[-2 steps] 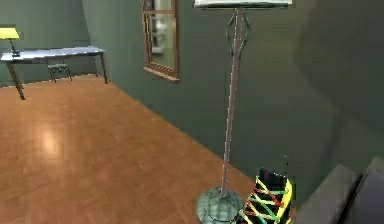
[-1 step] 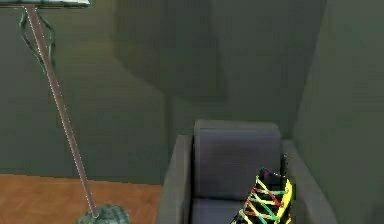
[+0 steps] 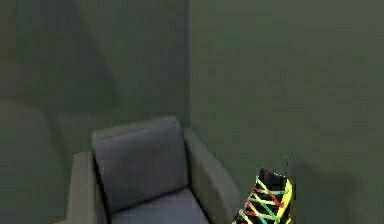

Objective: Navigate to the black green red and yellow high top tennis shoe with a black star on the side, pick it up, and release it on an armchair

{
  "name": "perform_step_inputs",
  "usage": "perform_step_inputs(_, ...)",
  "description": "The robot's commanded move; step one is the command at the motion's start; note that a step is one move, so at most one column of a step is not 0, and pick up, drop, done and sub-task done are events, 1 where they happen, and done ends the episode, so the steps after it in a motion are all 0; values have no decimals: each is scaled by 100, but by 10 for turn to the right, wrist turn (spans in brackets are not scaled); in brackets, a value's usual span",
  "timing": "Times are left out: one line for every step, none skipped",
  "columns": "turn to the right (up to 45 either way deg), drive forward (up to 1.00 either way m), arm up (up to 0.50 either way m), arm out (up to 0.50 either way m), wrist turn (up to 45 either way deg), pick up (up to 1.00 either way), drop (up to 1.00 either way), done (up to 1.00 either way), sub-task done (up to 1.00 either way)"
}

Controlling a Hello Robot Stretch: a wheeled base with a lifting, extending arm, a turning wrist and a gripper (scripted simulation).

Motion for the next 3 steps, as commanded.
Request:
perform_step_inputs(0,20,0,0,0,0,0,0,0)
perform_step_inputs(-450,0,0,0,0,0,0,0,0)
perform_step_inputs(-450,0,0,0,0,0,0,0,0)
